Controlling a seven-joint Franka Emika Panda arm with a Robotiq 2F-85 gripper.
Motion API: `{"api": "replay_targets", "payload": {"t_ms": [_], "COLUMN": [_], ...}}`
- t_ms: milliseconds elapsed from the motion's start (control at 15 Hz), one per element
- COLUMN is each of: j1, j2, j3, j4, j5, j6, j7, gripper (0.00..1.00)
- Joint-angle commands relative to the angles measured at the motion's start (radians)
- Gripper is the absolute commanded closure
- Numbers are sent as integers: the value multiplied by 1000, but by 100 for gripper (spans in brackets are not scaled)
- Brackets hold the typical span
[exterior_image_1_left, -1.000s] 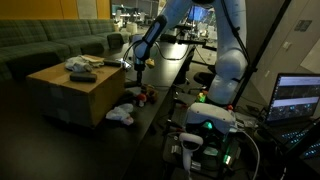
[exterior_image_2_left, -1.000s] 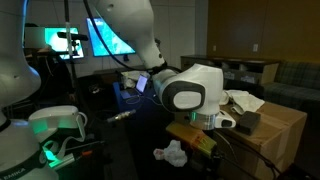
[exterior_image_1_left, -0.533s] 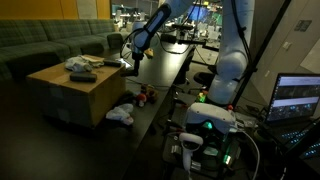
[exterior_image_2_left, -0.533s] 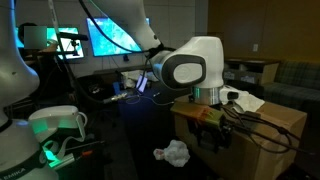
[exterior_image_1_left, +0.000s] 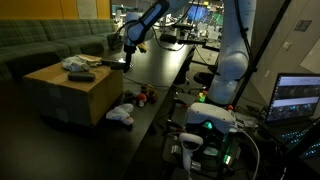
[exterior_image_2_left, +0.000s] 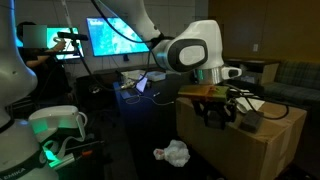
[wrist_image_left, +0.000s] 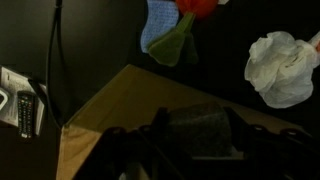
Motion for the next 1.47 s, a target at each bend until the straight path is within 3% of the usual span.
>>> {"api": "replay_targets", "payload": {"t_ms": [0, 867, 1400], "j1": [24, 48, 58], "j2": [9, 171, 242], "j3": [-4, 58, 66], "j4": [71, 262, 342], "j5": [22, 60, 49], "j6": [-29, -29, -25], "j7": [-40, -140, -125], "gripper": [66, 66, 66]}}
